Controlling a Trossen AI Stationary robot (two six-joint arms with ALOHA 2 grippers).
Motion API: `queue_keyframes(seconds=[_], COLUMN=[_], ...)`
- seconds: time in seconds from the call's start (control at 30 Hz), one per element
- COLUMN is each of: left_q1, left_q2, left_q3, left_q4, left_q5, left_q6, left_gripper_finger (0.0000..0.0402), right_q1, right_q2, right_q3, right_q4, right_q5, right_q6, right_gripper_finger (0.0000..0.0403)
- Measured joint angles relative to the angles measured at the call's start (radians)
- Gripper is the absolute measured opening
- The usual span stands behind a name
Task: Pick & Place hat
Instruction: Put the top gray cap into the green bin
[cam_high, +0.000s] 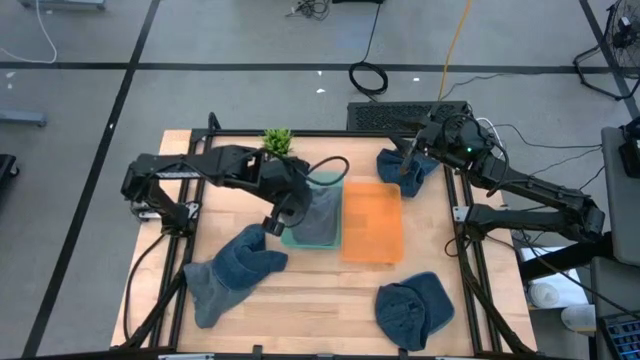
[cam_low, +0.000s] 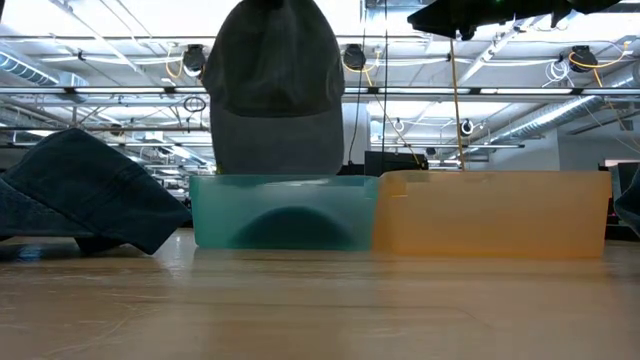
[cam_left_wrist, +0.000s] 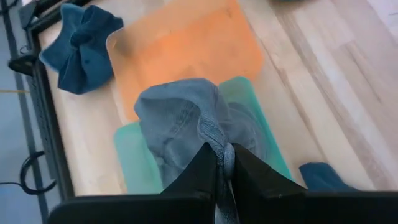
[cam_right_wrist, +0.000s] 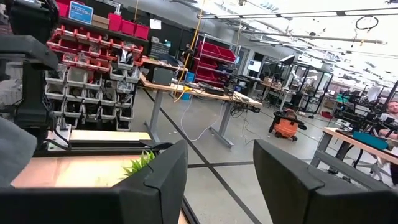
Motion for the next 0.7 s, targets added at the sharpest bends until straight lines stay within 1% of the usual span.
queue_keyframes(seconds=[0.17, 0.43, 0.57, 0.7], left_q1=[-0.005, -0.030, -0.011, 0.015], left_q2=[0.022, 0.056, 0.078, 0.112], left_q3=[0.000, 0.000, 0.000, 0.000], left_q4=[0.003, -0.004, 0.001, 0.009], left_q5=[0.050, 0.064, 0.059, 0.019], left_q6=[-0.048, -0.044, -0.022, 0.025], left_gripper_finger=[0.0025, 0.0025, 0.0025, 0.0025], right_q1=[0.000, 0.000, 0.000, 0.000], right_q2=[0.000, 0.000, 0.000, 0.000], right_q3=[0.000, 0.000, 0.000, 0.000], right_q4=[-0.001, 0.000, 0.000, 0.000], right_q5=[0.000, 0.002, 0.003, 0.003], right_q6=[0.003, 0.002, 0.003, 0.003], right_gripper_finger=[0.0174, 0.0174, 0.0174, 0.0174])
